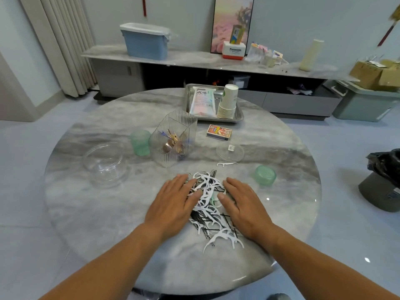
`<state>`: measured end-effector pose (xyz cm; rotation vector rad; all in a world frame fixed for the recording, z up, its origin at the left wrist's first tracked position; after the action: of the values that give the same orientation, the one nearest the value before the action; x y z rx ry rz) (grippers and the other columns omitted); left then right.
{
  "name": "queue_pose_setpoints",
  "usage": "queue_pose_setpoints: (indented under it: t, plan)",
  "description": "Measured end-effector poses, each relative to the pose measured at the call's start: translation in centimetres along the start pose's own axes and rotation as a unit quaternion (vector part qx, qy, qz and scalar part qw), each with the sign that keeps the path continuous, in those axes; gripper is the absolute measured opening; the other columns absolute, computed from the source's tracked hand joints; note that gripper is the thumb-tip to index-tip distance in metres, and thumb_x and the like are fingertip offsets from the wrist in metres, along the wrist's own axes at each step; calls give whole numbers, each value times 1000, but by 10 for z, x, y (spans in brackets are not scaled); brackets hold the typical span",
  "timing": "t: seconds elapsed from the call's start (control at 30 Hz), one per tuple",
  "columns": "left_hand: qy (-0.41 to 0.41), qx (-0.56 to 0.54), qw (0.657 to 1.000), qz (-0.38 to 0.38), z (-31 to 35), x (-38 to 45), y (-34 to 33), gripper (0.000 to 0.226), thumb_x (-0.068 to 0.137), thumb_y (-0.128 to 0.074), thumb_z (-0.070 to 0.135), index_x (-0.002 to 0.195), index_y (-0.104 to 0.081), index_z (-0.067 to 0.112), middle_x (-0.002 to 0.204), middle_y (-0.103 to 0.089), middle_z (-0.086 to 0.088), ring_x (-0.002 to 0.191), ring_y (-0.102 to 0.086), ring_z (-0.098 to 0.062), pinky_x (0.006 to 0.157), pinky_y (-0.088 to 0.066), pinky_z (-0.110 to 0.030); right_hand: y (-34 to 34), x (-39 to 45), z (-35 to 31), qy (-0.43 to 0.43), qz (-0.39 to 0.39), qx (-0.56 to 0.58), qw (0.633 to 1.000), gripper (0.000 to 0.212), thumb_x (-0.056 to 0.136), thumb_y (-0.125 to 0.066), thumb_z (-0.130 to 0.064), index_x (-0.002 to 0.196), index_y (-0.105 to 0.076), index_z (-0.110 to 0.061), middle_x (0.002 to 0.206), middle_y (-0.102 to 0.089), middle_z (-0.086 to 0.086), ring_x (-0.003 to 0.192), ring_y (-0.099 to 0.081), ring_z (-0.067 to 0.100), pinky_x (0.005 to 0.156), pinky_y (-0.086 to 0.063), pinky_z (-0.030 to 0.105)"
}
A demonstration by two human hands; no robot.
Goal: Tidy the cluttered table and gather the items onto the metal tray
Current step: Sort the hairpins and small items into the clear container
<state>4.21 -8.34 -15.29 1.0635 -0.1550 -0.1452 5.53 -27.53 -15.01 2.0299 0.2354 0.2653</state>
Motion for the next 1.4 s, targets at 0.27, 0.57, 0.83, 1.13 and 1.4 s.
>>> queue_pose_setpoints:
  t: [0.27, 0.57, 0.83, 1.13, 1.4]
  plan:
    - [30, -206, 972, 112, -14, -1, 17, 69, 94, -21, 76, 150, -40, 39, 159, -33, 18, 147, -21, 4, 123, -23, -34, 5, 19, -18, -5, 39, 139, 989, 73, 96, -26, -74, 152, -44, -30, 158, -39, -11, 143, -34, 3, 120, -30, 35]
    - [-2, -43, 999, -14, -3, 15, -8, 72, 93, -1, 80, 157, -14, 49, 167, -9, 19, 151, 3, 7, 126, 4, -30, 7, 56, 20, -4, 16, -36, 999, 76, 99, -15, -66, 148, -49, -19, 157, -42, -2, 146, -32, 13, 122, -22, 44]
    - [-49, -137, 989, -3, 6, 1, 6, 55, 104, -20, 59, 144, -52, 39, 151, -46, 23, 138, -28, 19, 123, -17, -24, -2, 3, -24, 63, -47, 84, 993, 57, 103, -33, -61, 146, -55, -30, 150, -48, -19, 133, -33, -13, 123, -21, 33]
    - [137, -323, 881, 319, -47, -47, 48, 30, 109, -38, 30, 126, -61, 25, 124, -62, 11, 116, -55, -5, 100, -41, -22, 3, -18, -55, 53, 4, 19, 998, 70, 80, -60, -76, 141, -52, -43, 146, -47, -20, 138, -35, 4, 117, -23, 31]
    - [28, -96, 987, 124, -17, -29, 18, 50, 100, -38, 61, 143, -45, 38, 146, -47, 18, 140, -36, -5, 114, -27, -26, 12, 0, -49, -15, 15, 18, 1000, 25, 88, -72, -49, 112, -73, -41, 112, -66, -17, 107, -60, 6, 103, -36, 35]
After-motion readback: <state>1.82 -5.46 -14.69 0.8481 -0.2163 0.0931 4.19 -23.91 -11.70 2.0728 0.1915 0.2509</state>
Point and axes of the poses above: each hand's wrist, its own x-axis towards the middle knuckle, its own y-axis out of the back of the hand, z = x × y, the point moved 9 cm from there along x, towards the middle knuckle
